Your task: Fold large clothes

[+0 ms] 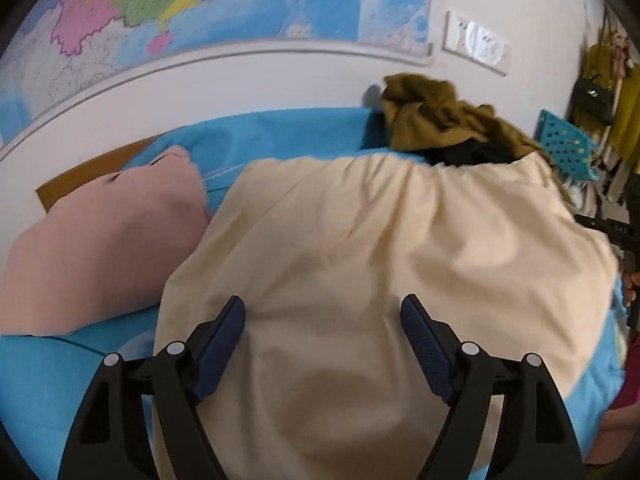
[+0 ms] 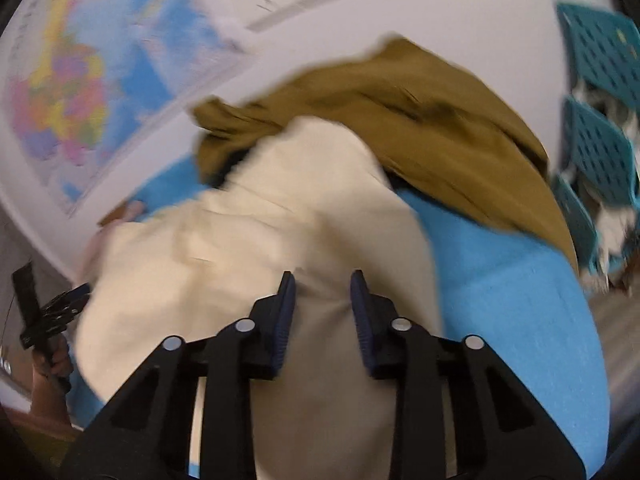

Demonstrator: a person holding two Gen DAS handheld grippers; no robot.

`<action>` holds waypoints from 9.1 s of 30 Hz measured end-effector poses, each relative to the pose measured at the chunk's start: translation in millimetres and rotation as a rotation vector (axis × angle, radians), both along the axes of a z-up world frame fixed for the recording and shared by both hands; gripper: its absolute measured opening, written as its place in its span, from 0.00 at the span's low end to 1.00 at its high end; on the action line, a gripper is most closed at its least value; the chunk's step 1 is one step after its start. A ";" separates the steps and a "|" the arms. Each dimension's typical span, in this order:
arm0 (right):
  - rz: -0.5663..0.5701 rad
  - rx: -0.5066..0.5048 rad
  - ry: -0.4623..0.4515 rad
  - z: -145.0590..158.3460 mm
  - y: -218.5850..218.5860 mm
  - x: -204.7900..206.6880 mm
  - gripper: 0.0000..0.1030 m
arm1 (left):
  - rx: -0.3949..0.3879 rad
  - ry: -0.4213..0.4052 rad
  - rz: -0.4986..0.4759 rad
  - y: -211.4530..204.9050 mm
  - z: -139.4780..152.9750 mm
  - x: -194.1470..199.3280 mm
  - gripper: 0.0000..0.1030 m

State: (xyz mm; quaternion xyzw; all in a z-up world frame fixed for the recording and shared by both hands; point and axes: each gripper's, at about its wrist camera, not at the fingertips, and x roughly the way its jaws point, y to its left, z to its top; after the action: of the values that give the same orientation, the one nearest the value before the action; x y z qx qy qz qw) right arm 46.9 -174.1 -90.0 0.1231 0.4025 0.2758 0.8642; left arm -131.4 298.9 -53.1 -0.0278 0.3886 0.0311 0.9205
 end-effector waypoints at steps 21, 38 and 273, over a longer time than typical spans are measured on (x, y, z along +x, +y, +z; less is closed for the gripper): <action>0.404 -0.164 -0.118 25.3 178.7 -58.7 0.50 | -0.013 0.042 -0.116 -66.0 -4.3 30.5 0.84; 0.559 -0.075 -0.223 47.4 198.3 -122.7 0.55 | -0.001 -0.010 -0.092 -66.6 14.3 -3.1 0.83; 0.781 0.147 -0.076 70.9 552.2 -43.0 0.18 | 0.014 -0.020 0.780 381.4 59.5 -1.7 0.27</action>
State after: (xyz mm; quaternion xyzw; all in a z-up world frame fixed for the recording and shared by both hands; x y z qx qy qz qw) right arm 4.0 378.1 -19.1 0.0120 0.3660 0.6160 0.6974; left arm -133.1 680.2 6.4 -0.1673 0.3395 0.3810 0.8436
